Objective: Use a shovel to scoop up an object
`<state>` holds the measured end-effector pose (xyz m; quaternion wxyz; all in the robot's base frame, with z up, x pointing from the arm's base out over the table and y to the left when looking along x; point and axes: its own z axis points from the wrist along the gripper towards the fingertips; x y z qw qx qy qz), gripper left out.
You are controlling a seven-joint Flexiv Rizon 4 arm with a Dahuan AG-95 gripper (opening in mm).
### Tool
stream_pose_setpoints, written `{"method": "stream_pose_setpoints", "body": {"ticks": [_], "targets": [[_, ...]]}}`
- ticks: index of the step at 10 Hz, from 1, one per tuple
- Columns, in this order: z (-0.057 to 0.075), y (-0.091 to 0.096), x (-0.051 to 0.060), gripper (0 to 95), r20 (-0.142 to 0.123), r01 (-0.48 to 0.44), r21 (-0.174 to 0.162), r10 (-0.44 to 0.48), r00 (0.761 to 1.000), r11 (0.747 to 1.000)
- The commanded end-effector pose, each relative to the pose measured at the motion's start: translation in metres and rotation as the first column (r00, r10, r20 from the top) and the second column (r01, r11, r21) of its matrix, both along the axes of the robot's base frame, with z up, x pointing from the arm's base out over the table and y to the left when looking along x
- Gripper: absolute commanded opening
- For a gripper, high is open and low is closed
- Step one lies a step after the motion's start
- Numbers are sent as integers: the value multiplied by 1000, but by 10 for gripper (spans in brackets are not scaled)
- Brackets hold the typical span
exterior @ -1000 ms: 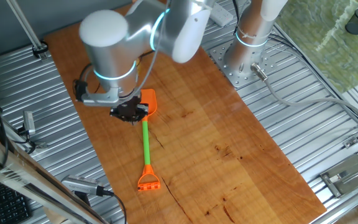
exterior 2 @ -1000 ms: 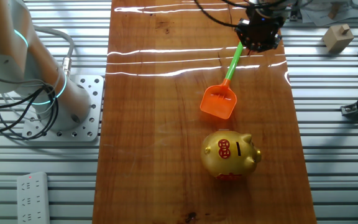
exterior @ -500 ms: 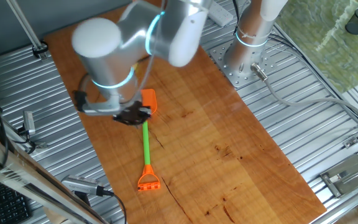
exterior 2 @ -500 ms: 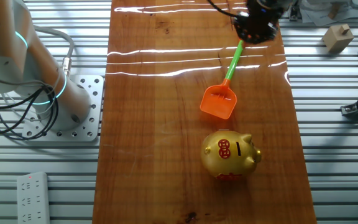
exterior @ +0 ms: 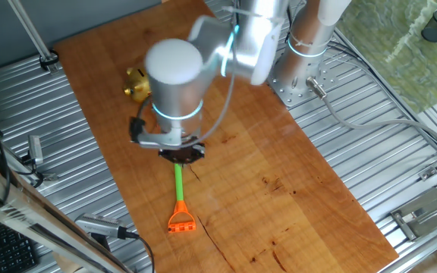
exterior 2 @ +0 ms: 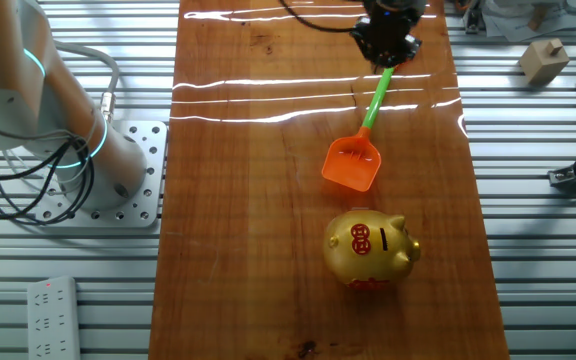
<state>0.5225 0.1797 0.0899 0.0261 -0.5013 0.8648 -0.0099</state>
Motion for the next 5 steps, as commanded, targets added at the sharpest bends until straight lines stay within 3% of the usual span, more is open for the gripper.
{"method": "stream_pose_setpoints", "body": {"ticks": [1,2,5], "targets": [[-18,9,5,0,-7,-21,-9,21,1000,1000],[-26,9,6,0,-8,-30,-6,30,1000,1000],[-26,9,7,0,-11,-47,-20,46,999,999]]}}
